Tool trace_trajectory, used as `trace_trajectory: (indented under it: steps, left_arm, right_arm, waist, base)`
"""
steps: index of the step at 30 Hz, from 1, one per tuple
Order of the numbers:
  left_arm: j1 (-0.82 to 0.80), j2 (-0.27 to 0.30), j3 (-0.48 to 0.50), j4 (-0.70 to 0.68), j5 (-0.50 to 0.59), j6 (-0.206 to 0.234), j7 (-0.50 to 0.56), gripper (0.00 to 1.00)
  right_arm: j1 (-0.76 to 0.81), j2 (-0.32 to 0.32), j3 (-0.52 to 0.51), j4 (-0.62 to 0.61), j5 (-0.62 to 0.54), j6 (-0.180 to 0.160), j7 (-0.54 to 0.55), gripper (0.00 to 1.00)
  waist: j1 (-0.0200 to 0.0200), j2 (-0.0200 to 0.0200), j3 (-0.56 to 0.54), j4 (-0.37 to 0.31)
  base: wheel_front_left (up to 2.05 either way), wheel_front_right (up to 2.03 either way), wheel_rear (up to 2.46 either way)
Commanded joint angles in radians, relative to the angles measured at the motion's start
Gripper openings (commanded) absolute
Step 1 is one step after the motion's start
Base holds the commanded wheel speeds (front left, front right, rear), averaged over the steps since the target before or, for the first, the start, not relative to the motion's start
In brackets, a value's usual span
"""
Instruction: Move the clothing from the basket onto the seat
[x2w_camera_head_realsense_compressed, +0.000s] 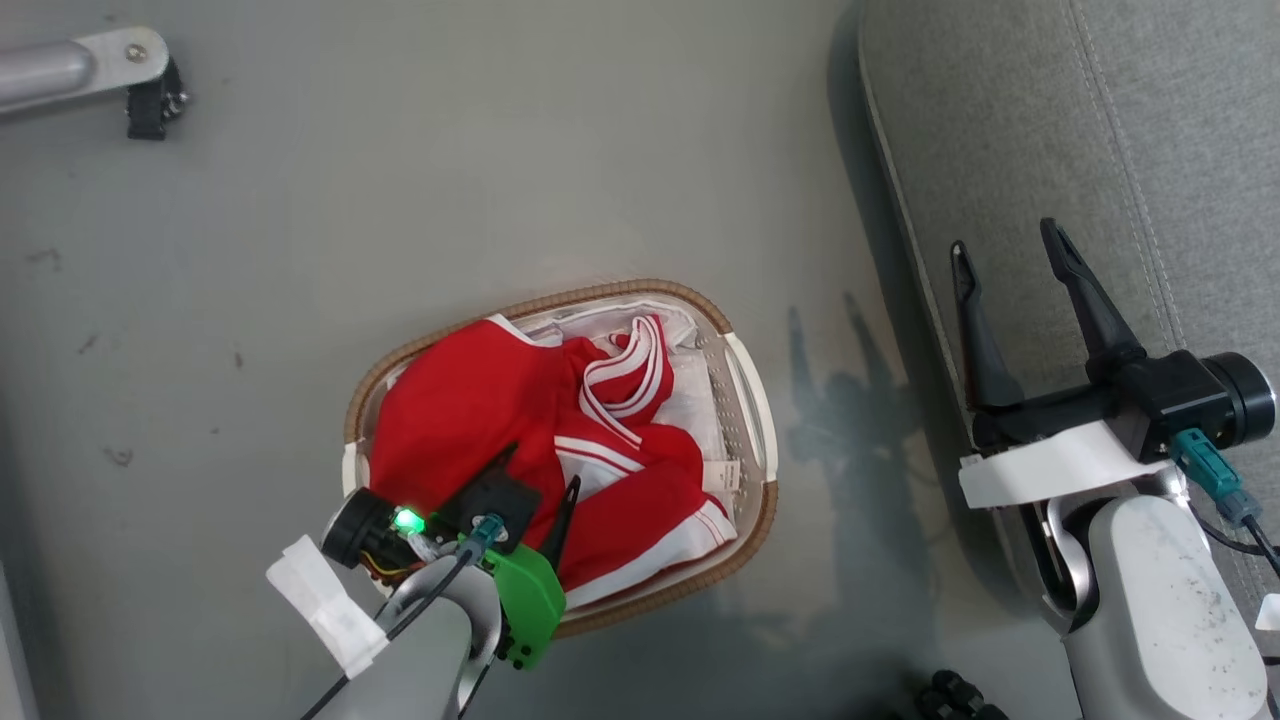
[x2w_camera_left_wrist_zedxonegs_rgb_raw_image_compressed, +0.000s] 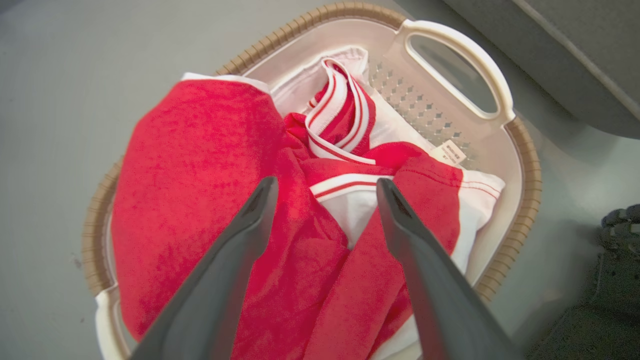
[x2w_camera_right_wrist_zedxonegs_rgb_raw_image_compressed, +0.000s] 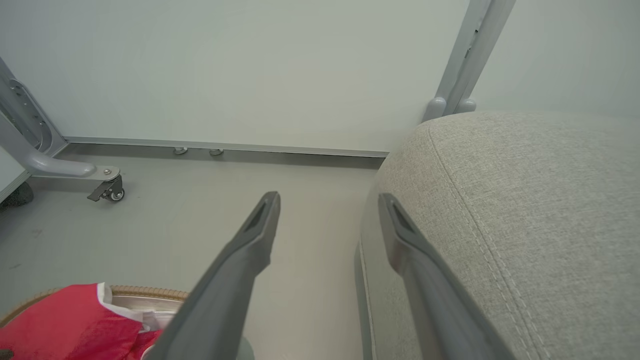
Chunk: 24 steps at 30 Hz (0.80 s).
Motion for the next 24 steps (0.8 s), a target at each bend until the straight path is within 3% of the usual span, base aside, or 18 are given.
trace_trajectory:
  steps: [1,6,14,24]
  left_arm:
    - [-0.022,0.006,-0.038,0.027,-0.017,-0.003,0.000,1.00]
    - [-0.084,0.007,-0.181,0.129,-0.073,-0.002,0.004,1.00]
    - [-0.166,0.008,-0.290,0.238,-0.156,-0.003,0.006,1.00]
    - [-0.233,0.031,-0.302,0.332,-0.199,0.015,0.005,1.00]
  right_arm:
    - [-0.020,-0.002,0.008,-0.008,0.009,-0.001,-0.005,1.00]
    - [-0.047,-0.002,0.028,-0.021,0.029,-0.001,-0.005,1.00]
    - [-0.081,-0.002,0.045,-0.049,0.051,-0.001,-0.005,1.00]
    - [-0.102,-0.002,0.061,-0.061,0.081,-0.001,-0.005,1.00]
  waist:
    - [-0.0001,-0.0001,0.108,-0.067]
    - [-0.0001,-0.0001,0.162,-0.095]
    - [-0.0001,-0.0001,0.232,-0.123]
    - [-0.0001,-0.0001,0.281,-0.141]
  base:
    - [0.00,0.00,0.00]
    - [0.00,0.00,0.00]
    - [0.00,0.00,0.00]
    - [0.00,0.00,0.00]
